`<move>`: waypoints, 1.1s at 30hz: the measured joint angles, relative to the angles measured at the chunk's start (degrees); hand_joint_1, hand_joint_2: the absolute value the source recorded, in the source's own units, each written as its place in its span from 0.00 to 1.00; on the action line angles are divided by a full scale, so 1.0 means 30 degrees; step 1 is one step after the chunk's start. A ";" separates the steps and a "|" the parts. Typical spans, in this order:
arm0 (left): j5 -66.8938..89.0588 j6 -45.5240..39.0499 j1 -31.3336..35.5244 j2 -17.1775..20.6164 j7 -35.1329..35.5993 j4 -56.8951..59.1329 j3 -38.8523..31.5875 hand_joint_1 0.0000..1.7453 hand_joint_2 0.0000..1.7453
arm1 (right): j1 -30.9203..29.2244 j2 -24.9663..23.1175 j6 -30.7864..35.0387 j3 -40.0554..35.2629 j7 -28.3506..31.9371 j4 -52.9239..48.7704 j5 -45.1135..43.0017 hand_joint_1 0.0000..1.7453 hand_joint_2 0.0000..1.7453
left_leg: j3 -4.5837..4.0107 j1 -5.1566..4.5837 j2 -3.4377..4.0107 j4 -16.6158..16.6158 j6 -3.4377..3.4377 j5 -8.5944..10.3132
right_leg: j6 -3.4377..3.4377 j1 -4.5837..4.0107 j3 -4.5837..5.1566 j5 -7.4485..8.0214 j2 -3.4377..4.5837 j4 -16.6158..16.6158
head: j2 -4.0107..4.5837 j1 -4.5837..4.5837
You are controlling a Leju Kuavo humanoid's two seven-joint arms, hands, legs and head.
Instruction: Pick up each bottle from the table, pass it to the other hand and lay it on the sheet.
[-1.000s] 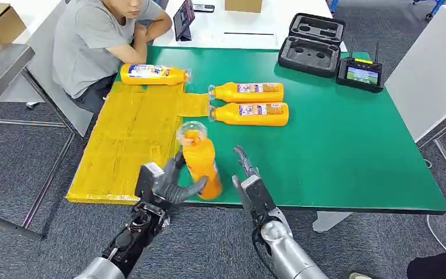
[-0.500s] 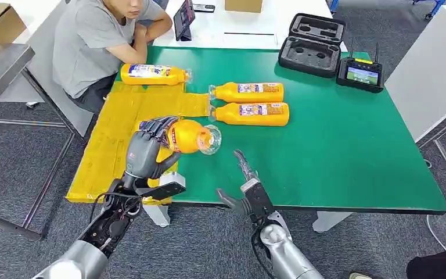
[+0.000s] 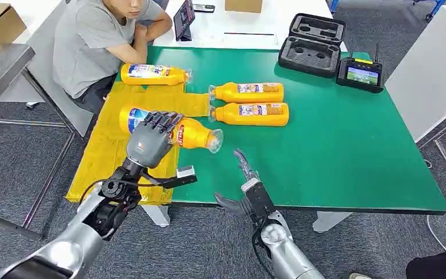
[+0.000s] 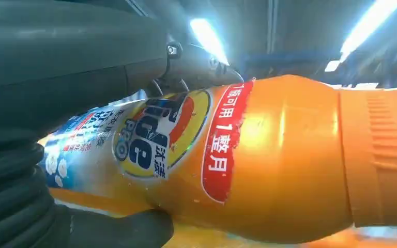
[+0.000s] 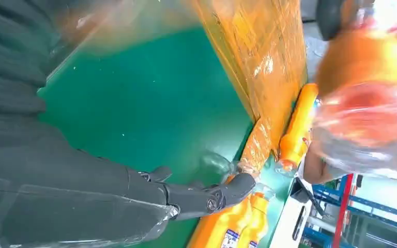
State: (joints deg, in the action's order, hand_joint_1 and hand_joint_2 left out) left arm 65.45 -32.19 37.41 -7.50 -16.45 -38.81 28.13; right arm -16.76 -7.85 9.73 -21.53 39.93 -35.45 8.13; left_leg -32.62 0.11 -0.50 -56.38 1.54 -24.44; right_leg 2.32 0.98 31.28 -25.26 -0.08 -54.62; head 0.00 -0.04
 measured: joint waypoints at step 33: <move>0.1186 0.5930 0.1740 0.0146 0.3349 0.4530 -0.0124 1.00 1.00 | -0.0001 0.0007 0.0066 0.0044 0.0000 0.0007 -0.0087 0.00 1.00 | -0.0004 0.0000 0.0002 -0.0001 0.0000 0.0001 | 0.0000 0.0000 0.0002 0.0000 0.0001 -0.0002 | 0.0000 0.0000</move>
State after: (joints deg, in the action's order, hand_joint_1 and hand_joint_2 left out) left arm 69.00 -14.40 42.63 -7.06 -6.40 -25.22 27.76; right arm -16.76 -7.82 9.92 -21.40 39.93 -35.43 7.87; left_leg -32.64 0.11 -0.50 -56.38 1.54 -24.44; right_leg 2.32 0.98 31.29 -25.27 -0.07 -54.63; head 0.00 -0.04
